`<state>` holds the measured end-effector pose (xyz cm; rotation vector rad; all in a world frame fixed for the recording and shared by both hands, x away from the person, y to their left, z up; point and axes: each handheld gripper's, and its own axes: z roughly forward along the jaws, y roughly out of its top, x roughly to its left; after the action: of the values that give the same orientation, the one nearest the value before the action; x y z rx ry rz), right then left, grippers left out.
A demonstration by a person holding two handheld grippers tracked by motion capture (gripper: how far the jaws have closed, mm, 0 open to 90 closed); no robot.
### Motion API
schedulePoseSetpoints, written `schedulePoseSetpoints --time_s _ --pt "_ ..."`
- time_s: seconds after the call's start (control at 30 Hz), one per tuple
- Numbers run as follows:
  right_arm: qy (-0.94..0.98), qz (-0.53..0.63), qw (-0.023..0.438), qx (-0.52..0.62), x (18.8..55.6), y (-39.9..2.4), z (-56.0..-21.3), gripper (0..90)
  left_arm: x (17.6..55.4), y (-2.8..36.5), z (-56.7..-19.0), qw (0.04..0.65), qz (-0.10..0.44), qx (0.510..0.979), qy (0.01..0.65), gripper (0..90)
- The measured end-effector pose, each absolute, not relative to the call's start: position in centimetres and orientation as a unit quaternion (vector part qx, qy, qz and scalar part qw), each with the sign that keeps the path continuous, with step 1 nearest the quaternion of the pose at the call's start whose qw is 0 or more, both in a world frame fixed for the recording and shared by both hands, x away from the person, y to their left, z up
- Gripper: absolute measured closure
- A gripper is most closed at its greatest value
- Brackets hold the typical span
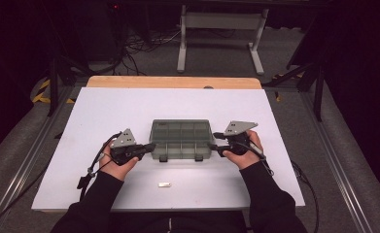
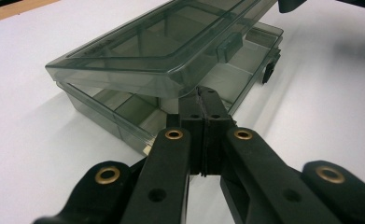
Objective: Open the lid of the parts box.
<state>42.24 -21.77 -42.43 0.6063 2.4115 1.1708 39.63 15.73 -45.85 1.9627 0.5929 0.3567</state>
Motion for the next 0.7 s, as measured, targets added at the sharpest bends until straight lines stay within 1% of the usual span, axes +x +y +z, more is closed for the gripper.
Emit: schedulePoseSetpoints --time_s 0.37,0.53,0.7 --pt "0.863 0.415 0.205 0.202 42.6 -21.5 -41.2 52.2 39.4 16.3 -45.6 0.502 0.149 0.817 0.241 89.6" --pt "0.863 0.418 0.205 0.195 43.0 -21.6 -40.6 53.0 38.7 17.2 -45.5 0.501 0.150 0.818 0.239 84.9" --pt "0.862 0.423 0.205 0.191 43.7 -21.5 -39.6 54.1 38.1 18.4 -45.5 0.501 0.152 0.817 0.242 77.8"
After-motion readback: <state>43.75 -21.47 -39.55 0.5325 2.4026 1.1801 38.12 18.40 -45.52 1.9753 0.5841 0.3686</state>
